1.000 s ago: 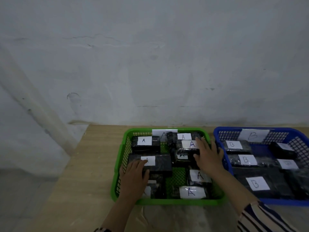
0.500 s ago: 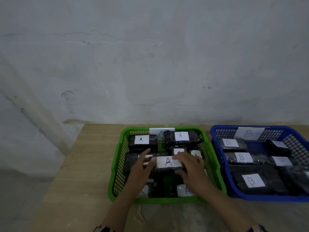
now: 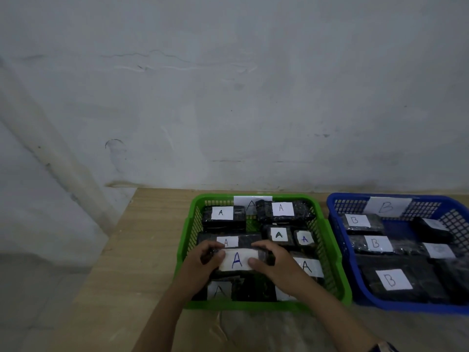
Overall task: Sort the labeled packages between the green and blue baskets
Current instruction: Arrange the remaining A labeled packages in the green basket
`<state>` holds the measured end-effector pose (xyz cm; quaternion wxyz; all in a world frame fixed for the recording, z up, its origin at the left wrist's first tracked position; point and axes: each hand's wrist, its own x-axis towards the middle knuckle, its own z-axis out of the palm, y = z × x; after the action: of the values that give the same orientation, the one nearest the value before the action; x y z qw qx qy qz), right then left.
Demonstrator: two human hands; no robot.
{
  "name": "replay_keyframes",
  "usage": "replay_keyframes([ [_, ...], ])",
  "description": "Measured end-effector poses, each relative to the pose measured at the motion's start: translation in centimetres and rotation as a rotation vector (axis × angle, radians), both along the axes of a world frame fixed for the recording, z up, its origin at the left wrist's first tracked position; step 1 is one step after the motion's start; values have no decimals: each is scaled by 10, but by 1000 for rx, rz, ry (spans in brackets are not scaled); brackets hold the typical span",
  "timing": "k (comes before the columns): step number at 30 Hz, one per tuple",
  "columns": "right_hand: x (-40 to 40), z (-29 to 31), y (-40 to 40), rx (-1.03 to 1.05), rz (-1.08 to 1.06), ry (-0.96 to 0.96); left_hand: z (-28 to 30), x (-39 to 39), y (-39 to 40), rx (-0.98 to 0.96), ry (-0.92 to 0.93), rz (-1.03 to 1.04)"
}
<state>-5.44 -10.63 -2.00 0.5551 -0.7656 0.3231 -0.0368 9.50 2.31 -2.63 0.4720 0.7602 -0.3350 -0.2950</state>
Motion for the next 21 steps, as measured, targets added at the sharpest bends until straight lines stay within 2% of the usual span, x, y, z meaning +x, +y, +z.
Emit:
replay_keyframes([
  [5,3,-10,12,-22,-18,7,-6,5,8,118,-307,-24],
  [7,6,-16,23,-74,-5,8,-7,5,8,157,-461,-78],
  [9,9,-24,31,-153,17,14,-7,4,9,238,-535,-127],
  [12,10,-29,36,-230,65,54,-9,2,10,341,-529,-189],
  [21,1,-24,33,-231,129,77,-10,8,13,411,-369,-318],
])
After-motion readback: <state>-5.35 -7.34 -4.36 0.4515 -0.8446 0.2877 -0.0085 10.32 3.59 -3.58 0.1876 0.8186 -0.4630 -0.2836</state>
